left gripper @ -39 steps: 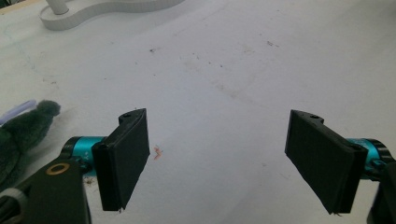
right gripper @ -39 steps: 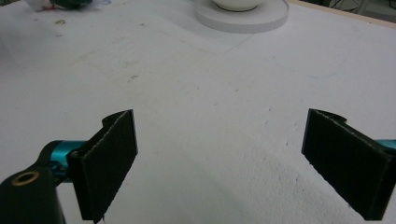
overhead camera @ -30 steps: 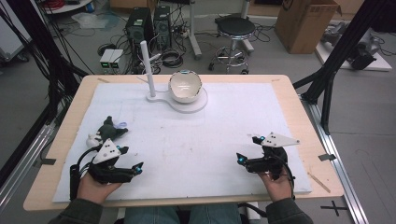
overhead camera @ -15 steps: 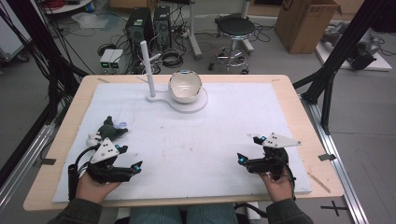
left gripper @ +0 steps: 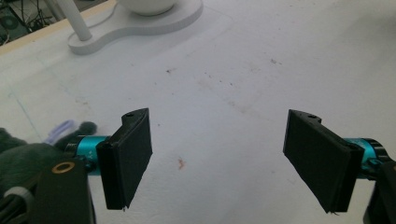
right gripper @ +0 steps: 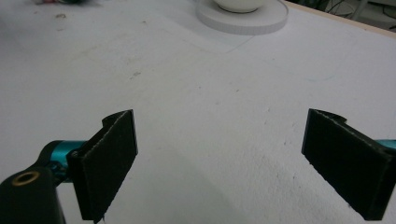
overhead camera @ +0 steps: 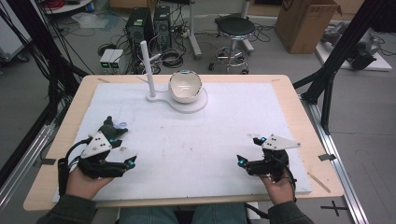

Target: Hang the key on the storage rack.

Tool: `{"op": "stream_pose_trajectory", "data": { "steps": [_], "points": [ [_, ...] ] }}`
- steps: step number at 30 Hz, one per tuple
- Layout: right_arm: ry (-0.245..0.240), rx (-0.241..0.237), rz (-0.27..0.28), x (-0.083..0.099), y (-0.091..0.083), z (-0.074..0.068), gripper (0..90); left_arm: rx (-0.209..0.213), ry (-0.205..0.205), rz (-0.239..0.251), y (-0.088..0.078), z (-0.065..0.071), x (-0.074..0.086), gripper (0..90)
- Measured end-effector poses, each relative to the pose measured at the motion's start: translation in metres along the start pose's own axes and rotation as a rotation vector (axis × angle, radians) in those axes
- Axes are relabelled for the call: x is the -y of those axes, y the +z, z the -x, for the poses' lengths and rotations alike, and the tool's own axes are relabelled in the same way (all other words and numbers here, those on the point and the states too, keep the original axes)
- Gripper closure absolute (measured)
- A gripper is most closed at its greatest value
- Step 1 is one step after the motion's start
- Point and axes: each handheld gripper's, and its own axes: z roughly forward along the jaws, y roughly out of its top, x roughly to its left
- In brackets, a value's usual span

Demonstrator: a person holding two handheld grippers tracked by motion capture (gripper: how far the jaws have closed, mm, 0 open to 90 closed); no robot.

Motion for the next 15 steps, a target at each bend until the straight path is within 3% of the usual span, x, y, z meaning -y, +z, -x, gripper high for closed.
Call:
{"op": "stream_pose_trajectory", "data": {
  "steps": [15],
  "points": [
    [0.011,-0.003,0.015,0.0,-0.004,0.005,9.7,-0.101,-0.034,-0.023,-0.027,-0.055,-0.017,25.4]
  ]
}}
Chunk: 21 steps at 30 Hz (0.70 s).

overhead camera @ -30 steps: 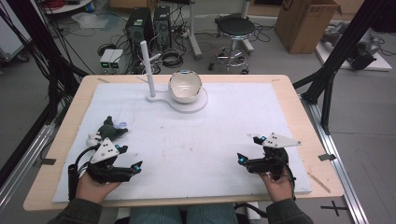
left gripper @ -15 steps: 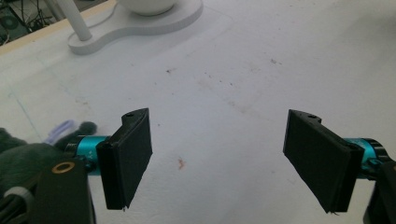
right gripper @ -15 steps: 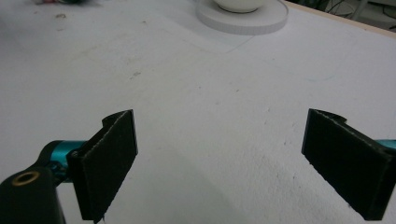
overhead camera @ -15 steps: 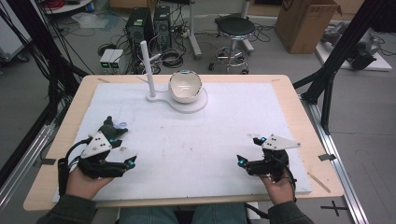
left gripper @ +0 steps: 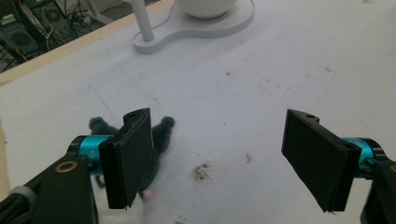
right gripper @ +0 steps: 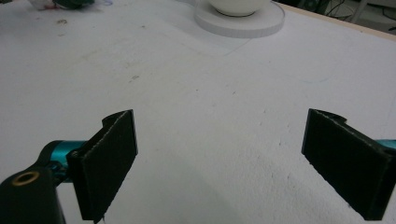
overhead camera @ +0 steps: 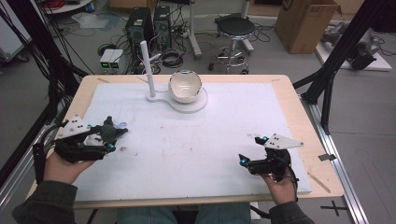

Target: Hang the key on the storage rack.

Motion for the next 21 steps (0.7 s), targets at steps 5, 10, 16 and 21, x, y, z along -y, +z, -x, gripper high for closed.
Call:
{"op": "stream_pose_trajectory", "data": {
  "steps": [5,10,16,21],
  "points": [
    [-0.001,-0.002,0.004,-0.001,0.0,0.001,9.7,0.021,0.002,-0.012,0.0,-0.013,-0.008,25.4],
    [-0.002,-0.007,0.012,-0.002,0.0,0.001,9.7,0.013,-0.017,-0.025,0.001,-0.024,-0.01,25.3],
    [-0.006,-0.014,0.006,-0.001,0.001,0.0,9.7,0.009,-0.022,-0.058,0.008,-0.04,-0.011,25.5],
    [-0.008,-0.015,0.014,-0.001,0.0,0.0,9.7,-0.002,-0.029,-0.08,0.012,-0.049,-0.009,25.5]
  ]
}}
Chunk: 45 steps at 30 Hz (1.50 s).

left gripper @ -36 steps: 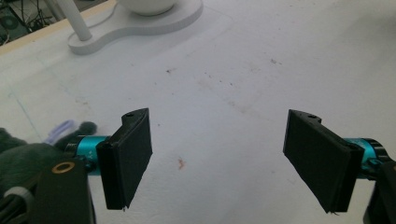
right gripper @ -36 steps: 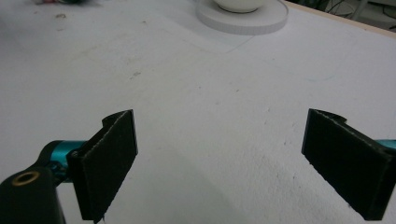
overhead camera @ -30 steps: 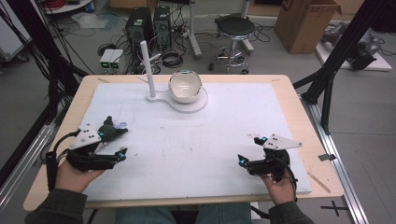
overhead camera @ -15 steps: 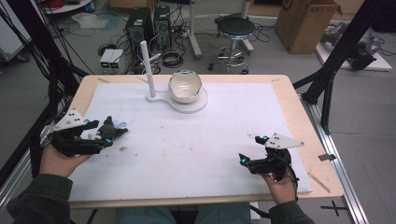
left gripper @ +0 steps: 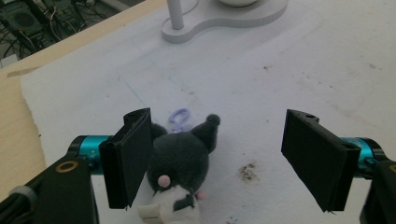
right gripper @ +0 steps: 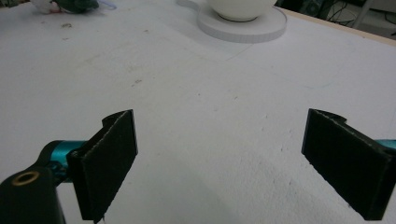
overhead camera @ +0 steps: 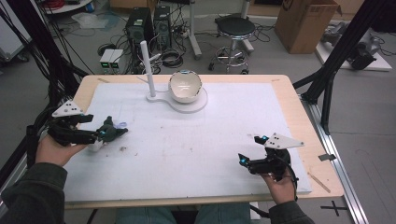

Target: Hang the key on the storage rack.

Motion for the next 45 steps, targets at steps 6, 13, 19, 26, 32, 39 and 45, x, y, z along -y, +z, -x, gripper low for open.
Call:
{"op": "stream_pose_trajectory", "data": {
  "steps": [6,13,19,26,32,39,45],
  "points": [
    [-0.005,-0.005,-0.001,-0.001,0.003,-0.001,9.7,-0.03,-0.045,-0.025,0.007,-0.01,0.009,26.7],
    [0.001,-0.01,-0.006,0.0,0.005,-0.002,9.7,-0.035,-0.08,-0.071,0.019,-0.018,0.017,28.2],
    [-0.014,-0.006,0.002,-0.001,0.004,-0.003,9.7,-0.037,-0.104,-0.107,0.031,-0.022,0.026,29.1],
    [-0.014,-0.006,0.005,0.0,0.004,-0.002,9.7,-0.04,-0.113,-0.135,0.039,-0.023,0.03,28.2],
    [-0.01,-0.009,0.001,0.0,0.004,-0.003,9.7,-0.046,-0.107,-0.185,0.048,-0.024,0.033,30.9],
    [-0.016,-0.01,0.008,0.0,0.004,-0.003,9.7,-0.041,-0.103,-0.219,0.056,-0.022,0.034,31.1],
    [-0.018,-0.014,0.013,0.0,0.003,-0.002,9.7,-0.059,-0.095,-0.252,0.059,-0.022,0.035,32.2]
  ]
}}
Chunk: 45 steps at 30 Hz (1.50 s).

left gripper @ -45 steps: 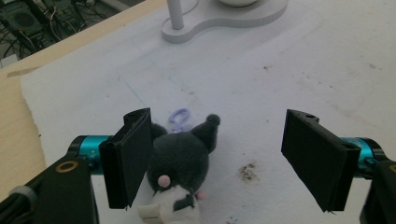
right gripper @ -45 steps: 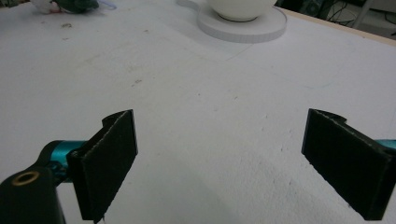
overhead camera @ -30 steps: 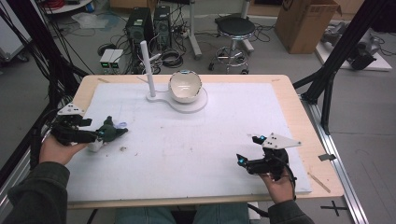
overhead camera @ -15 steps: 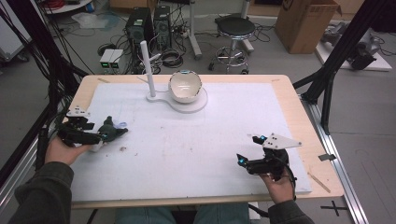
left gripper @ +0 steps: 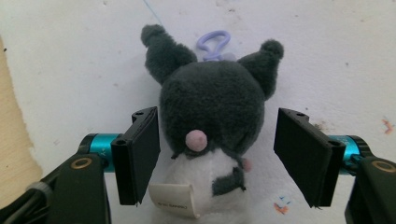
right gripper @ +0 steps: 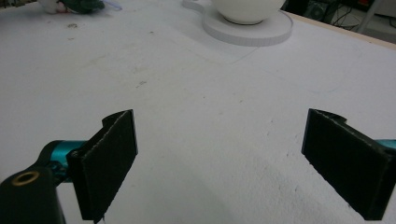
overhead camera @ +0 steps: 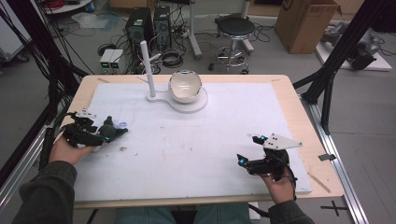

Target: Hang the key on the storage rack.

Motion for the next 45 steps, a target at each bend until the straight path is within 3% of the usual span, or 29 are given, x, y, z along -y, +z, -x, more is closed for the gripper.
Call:
{"op": "stream_pose_trajectory", "data": {
  "steps": [6,11,18,28,35,45],
  "points": [
    [0.003,0.0,-0.004,0.0,0.0,-0.001,9.7,-0.018,0.006,-0.036,0.006,0.002,0.0,33.0],
    [0.008,0.001,-0.003,0.0,-0.001,0.0,9.7,-0.005,0.016,-0.043,0.008,0.004,0.0,32.7],
    [0.005,0.0,0.001,0.0,-0.001,0.0,9.7,-0.041,0.048,-0.062,0.011,0.007,0.001,33.1],
    [0.013,0.006,-0.002,0.001,-0.003,-0.001,9.7,-0.053,0.057,-0.077,0.013,0.008,0.001,44.4],
    [0.02,0.011,0.009,0.003,-0.004,0.001,9.7,-0.084,0.076,-0.072,0.014,0.013,0.001,51.1],
    [0.025,0.01,0.008,0.004,-0.005,0.001,9.7,-0.085,0.089,-0.071,0.013,0.014,0.002,54.1]
  ]
}}
